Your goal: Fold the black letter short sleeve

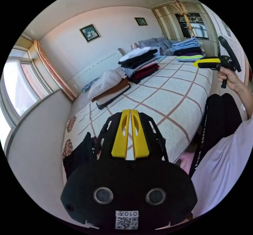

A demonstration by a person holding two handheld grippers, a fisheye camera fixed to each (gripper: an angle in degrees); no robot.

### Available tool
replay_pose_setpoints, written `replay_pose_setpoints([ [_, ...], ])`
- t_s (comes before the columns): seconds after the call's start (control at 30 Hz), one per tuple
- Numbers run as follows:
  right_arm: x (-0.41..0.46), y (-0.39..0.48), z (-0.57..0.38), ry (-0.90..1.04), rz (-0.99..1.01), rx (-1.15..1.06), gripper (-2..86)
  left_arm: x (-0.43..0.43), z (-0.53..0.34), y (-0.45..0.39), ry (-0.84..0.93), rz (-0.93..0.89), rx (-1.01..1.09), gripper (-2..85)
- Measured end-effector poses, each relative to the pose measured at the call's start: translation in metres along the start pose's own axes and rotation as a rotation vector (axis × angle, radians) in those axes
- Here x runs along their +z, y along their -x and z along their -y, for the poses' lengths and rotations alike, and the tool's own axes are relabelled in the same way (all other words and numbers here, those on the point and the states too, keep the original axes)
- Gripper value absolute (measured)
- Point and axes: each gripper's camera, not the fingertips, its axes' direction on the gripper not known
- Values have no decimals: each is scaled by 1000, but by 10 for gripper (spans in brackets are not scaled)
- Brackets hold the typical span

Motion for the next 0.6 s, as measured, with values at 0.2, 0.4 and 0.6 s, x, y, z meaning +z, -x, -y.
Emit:
replay_pose_setpoints([
  [0.2, -58, 39, -36, -260, 124, -54, 54, -123, -28, 43, -410, 8, -182, 8],
  [0.4, -69, 78, -70, -369, 279, -152, 39, -191, -62, 80, -521, 32, -241, 9],
  [0.6, -79, 108, -98, -362, 193, -165, 80, -201, -120, 117, -258, 286, -289, 41],
])
